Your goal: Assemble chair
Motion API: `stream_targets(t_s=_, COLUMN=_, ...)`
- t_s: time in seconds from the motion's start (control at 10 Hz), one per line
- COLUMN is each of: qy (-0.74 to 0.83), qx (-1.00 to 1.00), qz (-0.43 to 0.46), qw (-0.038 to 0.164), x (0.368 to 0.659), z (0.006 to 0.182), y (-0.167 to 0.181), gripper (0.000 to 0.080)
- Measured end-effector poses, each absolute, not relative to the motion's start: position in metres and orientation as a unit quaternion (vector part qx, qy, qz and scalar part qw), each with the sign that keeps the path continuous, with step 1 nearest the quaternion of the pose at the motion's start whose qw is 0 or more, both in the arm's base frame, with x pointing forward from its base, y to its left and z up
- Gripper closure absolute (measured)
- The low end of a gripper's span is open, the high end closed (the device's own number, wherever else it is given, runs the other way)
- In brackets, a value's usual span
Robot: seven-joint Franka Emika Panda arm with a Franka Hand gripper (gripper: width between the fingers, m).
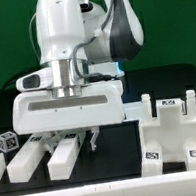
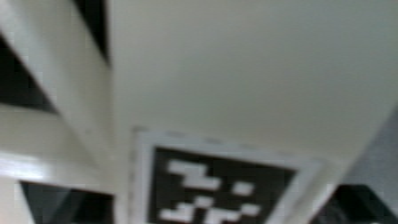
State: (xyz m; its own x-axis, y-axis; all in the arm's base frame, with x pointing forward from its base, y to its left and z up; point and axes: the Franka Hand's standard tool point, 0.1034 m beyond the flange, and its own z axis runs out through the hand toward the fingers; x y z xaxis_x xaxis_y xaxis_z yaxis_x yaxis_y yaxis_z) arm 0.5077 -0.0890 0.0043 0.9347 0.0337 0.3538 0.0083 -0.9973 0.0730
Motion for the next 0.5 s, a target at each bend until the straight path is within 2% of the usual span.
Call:
stream_targets(t_s=0.1, qy=0.011, qx=0.983, qz=0.181, qw=0.035, x=0.5078, z=0.0044, y=-0.0889, gripper=0.0352)
stream_targets(t_s=0.2, qy=0.011, qx=0.983, qz=0.181, qw=0.035, x=0.5081, z=0.0046, y=-0.0889, gripper=0.0518)
stream_targets(t_s=0.5, qy=0.011, qx=0.983, qz=0.181, qw=0.035, x=0.5081, z=0.0046, y=-0.0889, gripper=0.0517)
